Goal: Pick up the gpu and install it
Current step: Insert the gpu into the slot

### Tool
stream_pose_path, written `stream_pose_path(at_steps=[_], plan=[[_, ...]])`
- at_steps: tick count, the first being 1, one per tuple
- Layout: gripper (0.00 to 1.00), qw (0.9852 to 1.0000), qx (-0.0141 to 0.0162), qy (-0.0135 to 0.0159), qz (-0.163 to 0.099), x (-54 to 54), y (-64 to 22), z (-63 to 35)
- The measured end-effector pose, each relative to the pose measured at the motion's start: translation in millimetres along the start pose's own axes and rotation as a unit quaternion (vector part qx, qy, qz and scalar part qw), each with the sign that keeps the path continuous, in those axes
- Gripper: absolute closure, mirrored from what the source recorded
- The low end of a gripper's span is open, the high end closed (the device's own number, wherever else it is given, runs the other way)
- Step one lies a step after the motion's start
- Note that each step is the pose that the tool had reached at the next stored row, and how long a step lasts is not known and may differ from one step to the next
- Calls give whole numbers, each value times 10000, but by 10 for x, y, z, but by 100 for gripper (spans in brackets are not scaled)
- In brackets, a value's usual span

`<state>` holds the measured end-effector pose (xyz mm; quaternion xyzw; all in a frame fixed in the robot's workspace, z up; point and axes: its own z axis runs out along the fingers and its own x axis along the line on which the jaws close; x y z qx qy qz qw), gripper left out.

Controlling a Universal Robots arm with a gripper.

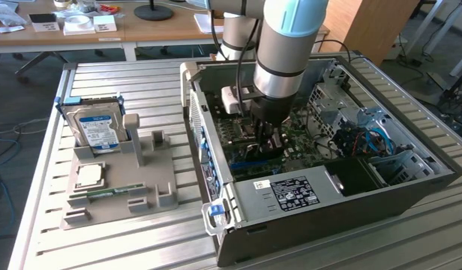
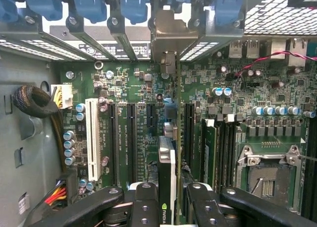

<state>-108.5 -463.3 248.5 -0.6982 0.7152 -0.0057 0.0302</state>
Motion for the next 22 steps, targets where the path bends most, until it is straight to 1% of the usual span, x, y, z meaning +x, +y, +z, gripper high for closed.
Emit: stream_pose_path(at_steps=[2,9,22], plan=[[73,10000,8,1,0,1,9,-1],[73,10000,12,1,-1,1,15,6],[73,10000,15,-1,-1,2,18,30]])
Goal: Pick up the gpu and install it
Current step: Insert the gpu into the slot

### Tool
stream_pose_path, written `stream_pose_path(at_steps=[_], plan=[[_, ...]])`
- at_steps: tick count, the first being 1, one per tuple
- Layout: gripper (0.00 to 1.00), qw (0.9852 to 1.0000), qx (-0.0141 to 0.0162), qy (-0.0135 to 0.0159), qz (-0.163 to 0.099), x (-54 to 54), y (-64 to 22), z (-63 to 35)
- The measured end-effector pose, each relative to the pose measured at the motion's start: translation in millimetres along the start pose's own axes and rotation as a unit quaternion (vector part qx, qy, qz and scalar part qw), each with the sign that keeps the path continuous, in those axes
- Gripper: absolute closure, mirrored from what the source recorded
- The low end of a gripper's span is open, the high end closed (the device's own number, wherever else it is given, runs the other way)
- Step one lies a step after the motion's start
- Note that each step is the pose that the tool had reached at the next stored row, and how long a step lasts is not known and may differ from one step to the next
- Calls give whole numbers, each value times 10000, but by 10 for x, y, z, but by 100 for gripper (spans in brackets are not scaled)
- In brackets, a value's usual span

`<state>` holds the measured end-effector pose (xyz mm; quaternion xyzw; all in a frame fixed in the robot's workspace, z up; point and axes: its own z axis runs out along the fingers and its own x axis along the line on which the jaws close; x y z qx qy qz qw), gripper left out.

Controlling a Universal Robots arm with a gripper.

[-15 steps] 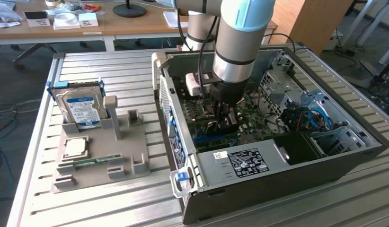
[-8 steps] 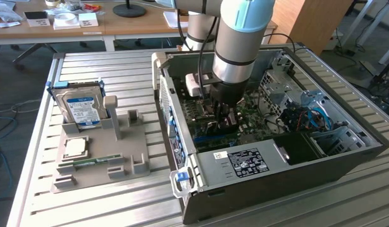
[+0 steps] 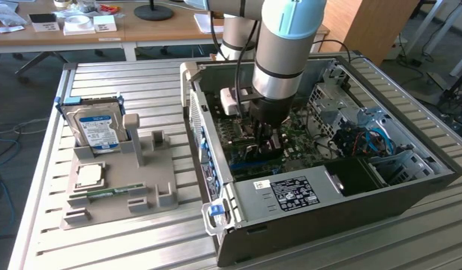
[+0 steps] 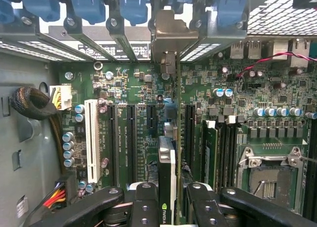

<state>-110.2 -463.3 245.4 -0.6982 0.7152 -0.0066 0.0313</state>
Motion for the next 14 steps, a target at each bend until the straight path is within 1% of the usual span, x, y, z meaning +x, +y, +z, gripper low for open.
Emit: stream_pose_path(at_steps=[14], plan=[[73,10000,0,2,-1,2,3,40]])
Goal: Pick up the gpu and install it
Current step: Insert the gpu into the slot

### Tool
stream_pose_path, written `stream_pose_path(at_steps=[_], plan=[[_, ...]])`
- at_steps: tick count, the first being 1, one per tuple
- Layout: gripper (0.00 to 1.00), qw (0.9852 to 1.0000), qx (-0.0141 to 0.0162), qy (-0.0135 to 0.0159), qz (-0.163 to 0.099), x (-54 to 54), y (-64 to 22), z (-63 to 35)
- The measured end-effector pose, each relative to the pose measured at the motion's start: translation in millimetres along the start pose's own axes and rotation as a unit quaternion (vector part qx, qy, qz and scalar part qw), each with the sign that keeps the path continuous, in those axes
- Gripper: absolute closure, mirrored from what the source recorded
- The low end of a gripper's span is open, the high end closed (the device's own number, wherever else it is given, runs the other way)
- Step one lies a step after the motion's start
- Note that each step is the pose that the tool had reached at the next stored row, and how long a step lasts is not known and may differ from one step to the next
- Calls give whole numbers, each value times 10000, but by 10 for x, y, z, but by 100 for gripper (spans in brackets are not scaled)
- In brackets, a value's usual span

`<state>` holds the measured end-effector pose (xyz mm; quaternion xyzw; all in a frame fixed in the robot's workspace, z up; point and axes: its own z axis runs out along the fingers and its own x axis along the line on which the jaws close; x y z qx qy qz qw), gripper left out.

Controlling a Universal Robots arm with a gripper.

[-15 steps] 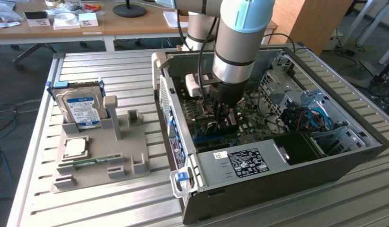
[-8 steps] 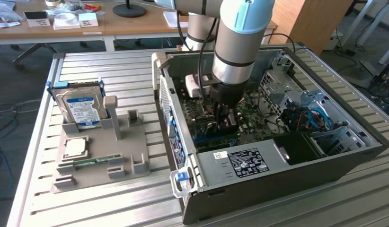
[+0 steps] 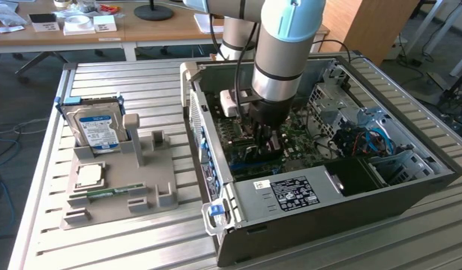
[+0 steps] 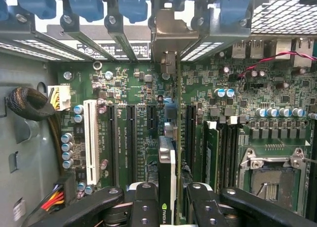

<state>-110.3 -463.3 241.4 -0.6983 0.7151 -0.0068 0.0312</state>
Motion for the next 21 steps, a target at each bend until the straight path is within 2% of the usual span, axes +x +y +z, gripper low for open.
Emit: stream_pose_path(at_steps=[21], plan=[[73,10000,-1,0,1,1,7,28]])
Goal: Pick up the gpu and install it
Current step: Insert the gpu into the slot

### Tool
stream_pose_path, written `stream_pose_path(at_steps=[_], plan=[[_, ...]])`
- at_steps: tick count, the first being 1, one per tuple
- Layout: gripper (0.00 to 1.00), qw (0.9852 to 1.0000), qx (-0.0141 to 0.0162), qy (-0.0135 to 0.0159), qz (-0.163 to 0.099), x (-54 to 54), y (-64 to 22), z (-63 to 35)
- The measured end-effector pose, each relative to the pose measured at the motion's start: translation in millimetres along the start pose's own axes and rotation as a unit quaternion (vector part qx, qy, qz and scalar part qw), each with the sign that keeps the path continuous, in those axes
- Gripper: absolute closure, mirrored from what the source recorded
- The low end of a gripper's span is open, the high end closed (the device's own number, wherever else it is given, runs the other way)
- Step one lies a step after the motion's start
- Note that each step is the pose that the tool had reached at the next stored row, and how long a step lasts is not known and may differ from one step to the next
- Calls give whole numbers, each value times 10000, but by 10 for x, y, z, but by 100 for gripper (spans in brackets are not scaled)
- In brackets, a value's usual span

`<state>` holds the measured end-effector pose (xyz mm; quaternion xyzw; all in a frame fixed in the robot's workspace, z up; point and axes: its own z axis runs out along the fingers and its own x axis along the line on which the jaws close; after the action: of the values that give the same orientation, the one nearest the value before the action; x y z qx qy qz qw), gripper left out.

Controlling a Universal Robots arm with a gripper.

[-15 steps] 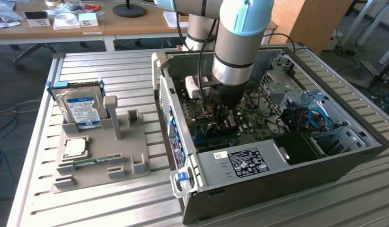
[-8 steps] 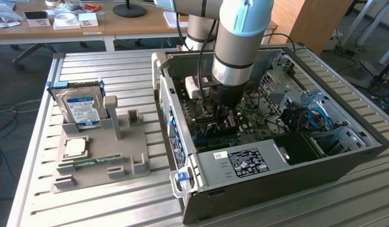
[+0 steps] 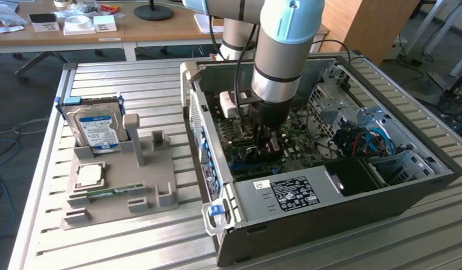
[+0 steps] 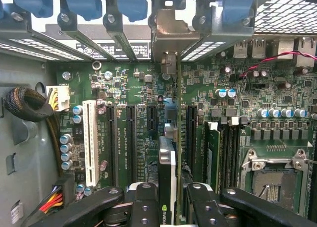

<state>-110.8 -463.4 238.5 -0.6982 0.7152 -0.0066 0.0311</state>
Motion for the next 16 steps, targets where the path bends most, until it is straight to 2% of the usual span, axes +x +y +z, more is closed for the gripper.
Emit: stream_pose_path(at_steps=[16], plan=[[73,10000,1,0,0,-4,7,0]])
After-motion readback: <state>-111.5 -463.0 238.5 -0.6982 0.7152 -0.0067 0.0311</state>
